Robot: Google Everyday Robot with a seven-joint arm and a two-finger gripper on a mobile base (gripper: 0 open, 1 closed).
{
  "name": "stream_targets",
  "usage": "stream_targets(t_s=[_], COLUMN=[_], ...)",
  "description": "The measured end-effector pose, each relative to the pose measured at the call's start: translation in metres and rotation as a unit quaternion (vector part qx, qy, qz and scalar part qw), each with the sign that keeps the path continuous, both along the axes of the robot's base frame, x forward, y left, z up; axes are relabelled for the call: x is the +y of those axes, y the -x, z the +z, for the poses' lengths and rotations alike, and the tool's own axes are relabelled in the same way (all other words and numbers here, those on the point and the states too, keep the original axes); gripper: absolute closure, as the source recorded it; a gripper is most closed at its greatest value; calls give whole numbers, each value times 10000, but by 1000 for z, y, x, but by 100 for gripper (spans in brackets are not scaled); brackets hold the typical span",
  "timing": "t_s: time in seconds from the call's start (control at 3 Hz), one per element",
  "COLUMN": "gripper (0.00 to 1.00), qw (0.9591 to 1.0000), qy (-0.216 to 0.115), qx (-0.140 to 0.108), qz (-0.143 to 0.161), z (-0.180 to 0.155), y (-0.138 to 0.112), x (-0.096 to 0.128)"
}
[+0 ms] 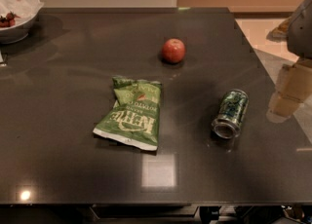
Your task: Place green can upright
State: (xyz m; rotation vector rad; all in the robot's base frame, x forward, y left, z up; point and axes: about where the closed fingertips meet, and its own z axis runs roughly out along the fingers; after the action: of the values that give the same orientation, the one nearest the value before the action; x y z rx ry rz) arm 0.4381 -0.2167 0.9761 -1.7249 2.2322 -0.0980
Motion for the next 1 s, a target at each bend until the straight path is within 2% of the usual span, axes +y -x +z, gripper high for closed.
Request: stream_targets(t_s=[0.33, 0.67, 1.0], gripper=[0, 0, 0], qw=[10000, 9992, 9937], qy=[0, -91, -222], qx=[-1, 118, 330], qz=[0, -366, -1046], z=[0, -2, -15], y=[0, -8, -24], x=[0, 2, 7])
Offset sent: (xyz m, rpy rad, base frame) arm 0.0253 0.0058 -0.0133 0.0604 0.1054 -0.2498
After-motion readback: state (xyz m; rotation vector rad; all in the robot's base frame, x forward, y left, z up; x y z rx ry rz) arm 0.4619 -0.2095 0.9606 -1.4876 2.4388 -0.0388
